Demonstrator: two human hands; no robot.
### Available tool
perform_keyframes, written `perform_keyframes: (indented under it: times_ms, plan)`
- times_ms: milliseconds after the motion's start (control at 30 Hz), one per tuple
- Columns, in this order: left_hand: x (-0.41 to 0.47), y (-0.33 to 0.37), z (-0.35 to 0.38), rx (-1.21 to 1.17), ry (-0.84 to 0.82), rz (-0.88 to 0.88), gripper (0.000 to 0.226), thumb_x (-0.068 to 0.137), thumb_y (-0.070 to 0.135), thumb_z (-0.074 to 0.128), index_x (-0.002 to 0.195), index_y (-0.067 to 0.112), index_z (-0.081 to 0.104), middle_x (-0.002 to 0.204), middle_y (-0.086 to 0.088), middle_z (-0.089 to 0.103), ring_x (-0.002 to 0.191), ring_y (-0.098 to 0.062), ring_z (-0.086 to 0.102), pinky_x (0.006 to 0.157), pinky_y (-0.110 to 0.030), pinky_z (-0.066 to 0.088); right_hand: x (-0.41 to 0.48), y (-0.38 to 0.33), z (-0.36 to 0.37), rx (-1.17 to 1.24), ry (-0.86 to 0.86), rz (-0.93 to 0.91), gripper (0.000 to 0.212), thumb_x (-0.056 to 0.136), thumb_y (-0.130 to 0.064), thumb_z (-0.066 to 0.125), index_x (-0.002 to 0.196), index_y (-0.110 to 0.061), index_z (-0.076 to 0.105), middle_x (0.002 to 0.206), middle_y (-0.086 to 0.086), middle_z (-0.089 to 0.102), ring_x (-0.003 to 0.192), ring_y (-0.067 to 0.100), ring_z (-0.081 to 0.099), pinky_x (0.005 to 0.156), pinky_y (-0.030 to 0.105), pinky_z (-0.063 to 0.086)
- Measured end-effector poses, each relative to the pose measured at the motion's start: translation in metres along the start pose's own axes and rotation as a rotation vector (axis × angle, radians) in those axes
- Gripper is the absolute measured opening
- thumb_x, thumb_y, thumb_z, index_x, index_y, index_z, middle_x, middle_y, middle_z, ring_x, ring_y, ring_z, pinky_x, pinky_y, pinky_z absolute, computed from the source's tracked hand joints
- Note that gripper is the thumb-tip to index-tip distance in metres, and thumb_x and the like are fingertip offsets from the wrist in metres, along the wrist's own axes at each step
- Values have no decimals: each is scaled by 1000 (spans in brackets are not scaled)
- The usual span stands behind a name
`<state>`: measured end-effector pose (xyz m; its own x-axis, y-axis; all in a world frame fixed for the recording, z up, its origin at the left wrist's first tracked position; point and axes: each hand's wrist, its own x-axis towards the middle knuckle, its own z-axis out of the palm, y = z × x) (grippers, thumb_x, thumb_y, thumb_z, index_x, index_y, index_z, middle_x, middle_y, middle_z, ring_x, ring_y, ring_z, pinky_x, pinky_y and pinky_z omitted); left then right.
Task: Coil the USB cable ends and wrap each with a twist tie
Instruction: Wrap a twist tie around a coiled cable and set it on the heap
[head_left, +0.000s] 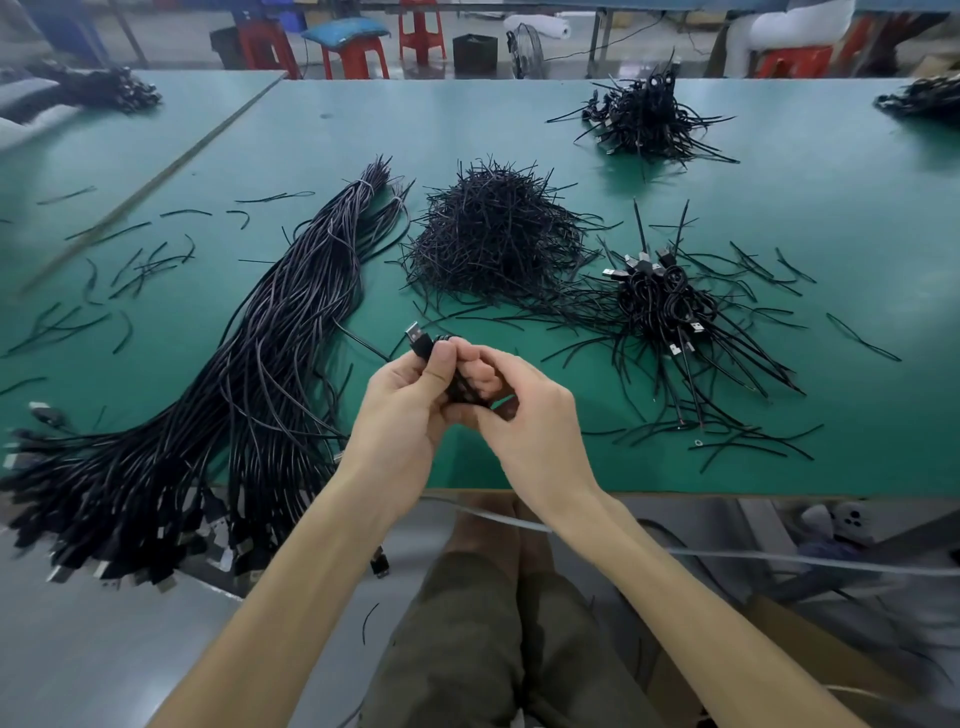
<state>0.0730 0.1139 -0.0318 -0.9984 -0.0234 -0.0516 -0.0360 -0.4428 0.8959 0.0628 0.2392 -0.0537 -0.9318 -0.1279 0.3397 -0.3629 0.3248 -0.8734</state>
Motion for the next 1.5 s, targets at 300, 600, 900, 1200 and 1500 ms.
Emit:
perform_keyframes:
  times_ms: [300, 600, 900, 1200, 1500]
  plan:
    - [1, -1, -23, 388, 5, 93, 20, 88, 36, 65, 80, 26, 80, 87, 5, 74, 74, -12, 58, 77, -29, 51, 4, -1, -12, -198, -92, -80, 53, 87, -8, 75, 138, -11, 58, 116, 0, 62, 103, 4, 52, 92, 5, 36]
    - [3, 5, -23, 612, -29, 175, 17, 97, 7, 63, 86, 10, 76, 78, 2, 76, 69, -9, 67, 69, -20, 55, 8, 1, -15, -135, -272, 67, 48, 92, -11, 70, 138, -13, 57, 119, -6, 64, 107, 7, 57, 95, 12, 42]
    - [9, 11, -29, 691, 15, 33, 45, 72, 37, 80, 94, 0, 68, 71, -10, 75, 58, -19, 69, 62, -27, 60, -2, 6, -19, -574, -309, -113, 17, 106, -16, 48, 120, -14, 56, 108, 1, 57, 86, 28, 60, 75, 47, 50]
    - [8, 25, -41, 1116, -286, 1, 47, 86, 60, 52, 82, 15, 67, 70, 5, 73, 53, -7, 63, 51, -16, 47, -10, 11, -24, -773, -380, -199, 17, 102, -2, 46, 112, -12, 55, 101, 0, 51, 84, 22, 54, 66, 39, 50]
    - [7, 20, -21, 1567, -403, 26, 64, 92, 71, 15, 90, 19, 53, 80, -4, 60, 66, -20, 55, 68, -40, 50, -16, 7, -19, -718, -383, -239, 28, 94, 5, 46, 118, -3, 59, 103, 9, 57, 82, 29, 57, 60, 42, 49]
